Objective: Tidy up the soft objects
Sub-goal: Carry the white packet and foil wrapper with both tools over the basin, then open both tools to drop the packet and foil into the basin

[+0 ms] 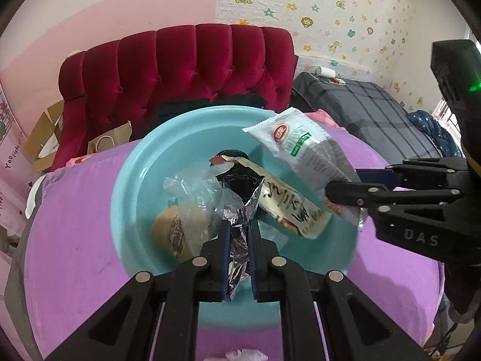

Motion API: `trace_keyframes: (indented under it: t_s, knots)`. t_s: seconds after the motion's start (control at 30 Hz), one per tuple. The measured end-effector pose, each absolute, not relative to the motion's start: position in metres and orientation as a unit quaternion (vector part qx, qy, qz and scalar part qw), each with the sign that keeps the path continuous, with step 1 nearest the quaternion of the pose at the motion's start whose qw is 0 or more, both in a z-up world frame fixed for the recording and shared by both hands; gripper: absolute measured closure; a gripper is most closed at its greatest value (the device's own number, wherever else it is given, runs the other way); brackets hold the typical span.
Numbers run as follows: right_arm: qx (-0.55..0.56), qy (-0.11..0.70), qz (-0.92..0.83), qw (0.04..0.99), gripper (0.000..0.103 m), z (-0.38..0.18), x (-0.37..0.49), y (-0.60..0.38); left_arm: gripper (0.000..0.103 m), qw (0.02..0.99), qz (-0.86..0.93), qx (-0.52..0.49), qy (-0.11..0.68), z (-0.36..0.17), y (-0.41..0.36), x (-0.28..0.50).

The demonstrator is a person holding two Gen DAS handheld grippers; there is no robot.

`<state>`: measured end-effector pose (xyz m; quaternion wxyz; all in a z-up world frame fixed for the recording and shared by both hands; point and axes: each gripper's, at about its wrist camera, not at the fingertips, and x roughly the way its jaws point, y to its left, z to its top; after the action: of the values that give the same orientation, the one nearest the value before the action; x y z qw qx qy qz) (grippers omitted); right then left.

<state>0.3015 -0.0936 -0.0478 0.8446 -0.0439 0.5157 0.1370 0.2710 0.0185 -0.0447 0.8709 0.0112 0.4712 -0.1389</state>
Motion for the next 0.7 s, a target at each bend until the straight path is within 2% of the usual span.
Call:
trace_keyframes:
  t_s: [0.7]
  knots:
    - [-0.027,0.551,0.137,0.823,0.075,-0.100,0.352,-0.088,0.092,0.862,-0.134,0.016,0.488,-0.069,0.017,0.313]
